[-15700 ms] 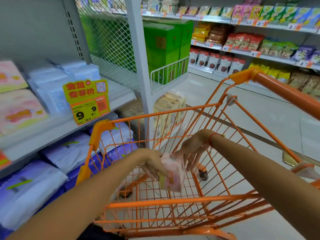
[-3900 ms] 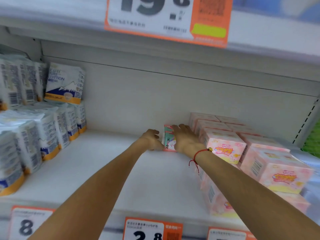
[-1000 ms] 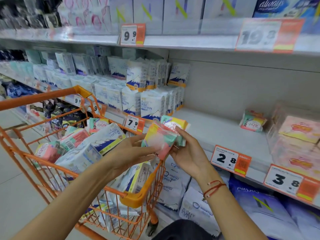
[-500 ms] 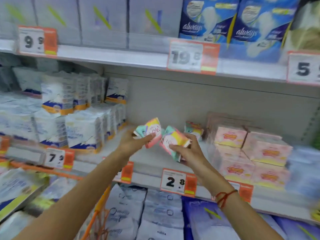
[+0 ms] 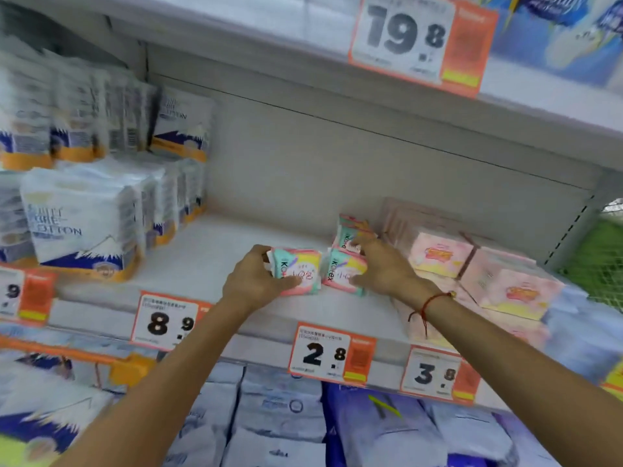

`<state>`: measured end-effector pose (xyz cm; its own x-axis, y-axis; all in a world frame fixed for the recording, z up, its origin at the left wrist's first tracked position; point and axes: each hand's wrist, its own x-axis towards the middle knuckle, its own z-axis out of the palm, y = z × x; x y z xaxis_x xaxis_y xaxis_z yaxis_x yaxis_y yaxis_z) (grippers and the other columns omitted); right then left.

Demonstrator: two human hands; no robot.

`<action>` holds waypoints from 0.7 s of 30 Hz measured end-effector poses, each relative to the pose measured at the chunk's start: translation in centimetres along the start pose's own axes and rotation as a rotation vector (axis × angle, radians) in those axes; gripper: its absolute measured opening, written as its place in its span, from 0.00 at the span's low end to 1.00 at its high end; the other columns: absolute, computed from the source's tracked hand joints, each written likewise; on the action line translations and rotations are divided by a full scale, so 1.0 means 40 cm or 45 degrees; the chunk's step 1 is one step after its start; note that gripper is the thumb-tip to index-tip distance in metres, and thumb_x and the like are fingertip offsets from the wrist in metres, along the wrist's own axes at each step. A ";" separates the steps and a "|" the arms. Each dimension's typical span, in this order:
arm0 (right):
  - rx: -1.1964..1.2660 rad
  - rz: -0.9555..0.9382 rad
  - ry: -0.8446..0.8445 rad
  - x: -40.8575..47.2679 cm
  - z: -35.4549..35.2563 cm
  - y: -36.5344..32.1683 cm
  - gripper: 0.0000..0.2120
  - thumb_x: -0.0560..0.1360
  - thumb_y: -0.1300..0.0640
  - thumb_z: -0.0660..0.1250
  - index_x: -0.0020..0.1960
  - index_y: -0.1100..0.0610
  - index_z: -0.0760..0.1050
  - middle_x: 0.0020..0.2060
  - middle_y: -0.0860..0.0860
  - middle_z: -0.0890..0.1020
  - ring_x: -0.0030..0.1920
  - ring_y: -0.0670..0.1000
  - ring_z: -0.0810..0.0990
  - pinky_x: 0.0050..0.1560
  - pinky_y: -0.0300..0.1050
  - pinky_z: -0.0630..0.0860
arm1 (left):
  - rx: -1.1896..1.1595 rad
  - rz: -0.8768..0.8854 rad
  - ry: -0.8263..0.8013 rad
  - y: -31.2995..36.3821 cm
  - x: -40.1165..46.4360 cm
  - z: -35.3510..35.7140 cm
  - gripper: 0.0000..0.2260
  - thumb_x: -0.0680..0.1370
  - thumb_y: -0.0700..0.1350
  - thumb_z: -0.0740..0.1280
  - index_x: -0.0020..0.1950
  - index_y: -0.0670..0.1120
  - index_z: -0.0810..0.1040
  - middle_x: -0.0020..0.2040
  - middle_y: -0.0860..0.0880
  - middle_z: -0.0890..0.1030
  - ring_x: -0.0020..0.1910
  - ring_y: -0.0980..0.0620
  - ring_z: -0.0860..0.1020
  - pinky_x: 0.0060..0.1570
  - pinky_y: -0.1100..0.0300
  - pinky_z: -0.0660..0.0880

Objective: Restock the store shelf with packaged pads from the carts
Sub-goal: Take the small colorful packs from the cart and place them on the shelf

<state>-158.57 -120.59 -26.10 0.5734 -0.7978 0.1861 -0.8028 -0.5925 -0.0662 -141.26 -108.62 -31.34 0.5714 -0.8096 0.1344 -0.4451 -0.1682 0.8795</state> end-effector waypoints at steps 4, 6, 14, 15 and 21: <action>-0.272 -0.023 0.116 0.025 0.007 0.003 0.23 0.72 0.57 0.69 0.65 0.55 0.67 0.63 0.55 0.74 0.63 0.58 0.72 0.55 0.48 0.71 | -0.068 -0.011 -0.033 -0.001 0.003 0.000 0.30 0.67 0.48 0.78 0.66 0.46 0.69 0.62 0.49 0.77 0.58 0.48 0.77 0.59 0.49 0.74; -0.386 0.000 0.170 0.039 0.011 -0.001 0.22 0.73 0.60 0.67 0.66 0.56 0.69 0.63 0.55 0.75 0.63 0.57 0.72 0.55 0.47 0.72 | -0.063 -0.002 -0.044 0.001 0.002 -0.001 0.31 0.68 0.48 0.77 0.67 0.46 0.69 0.63 0.49 0.77 0.58 0.48 0.78 0.58 0.48 0.75; -0.307 0.080 0.220 0.090 0.025 0.006 0.18 0.72 0.66 0.65 0.61 0.59 0.73 0.58 0.56 0.77 0.59 0.59 0.76 0.54 0.49 0.74 | -0.051 0.007 -0.068 0.009 -0.004 -0.003 0.31 0.69 0.48 0.76 0.68 0.47 0.68 0.64 0.49 0.76 0.58 0.48 0.78 0.57 0.48 0.77; -0.304 0.086 0.218 0.095 0.024 0.006 0.17 0.72 0.66 0.65 0.61 0.59 0.73 0.58 0.56 0.77 0.58 0.59 0.77 0.54 0.49 0.74 | -0.053 0.009 -0.071 0.010 -0.005 -0.003 0.31 0.68 0.48 0.76 0.68 0.47 0.68 0.64 0.49 0.76 0.58 0.48 0.78 0.57 0.48 0.77; -0.215 0.115 0.197 0.107 0.029 0.007 0.23 0.71 0.66 0.65 0.66 0.58 0.69 0.61 0.57 0.75 0.61 0.60 0.75 0.57 0.50 0.73 | -0.032 0.048 -0.087 0.013 -0.010 -0.006 0.31 0.67 0.48 0.77 0.67 0.48 0.68 0.63 0.49 0.77 0.57 0.48 0.78 0.55 0.49 0.77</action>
<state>-156.14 -124.30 -26.44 0.4766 -0.8126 0.3354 -0.8731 -0.4820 0.0731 -141.56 -108.24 -30.83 0.5058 -0.8518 0.1365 -0.4471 -0.1235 0.8859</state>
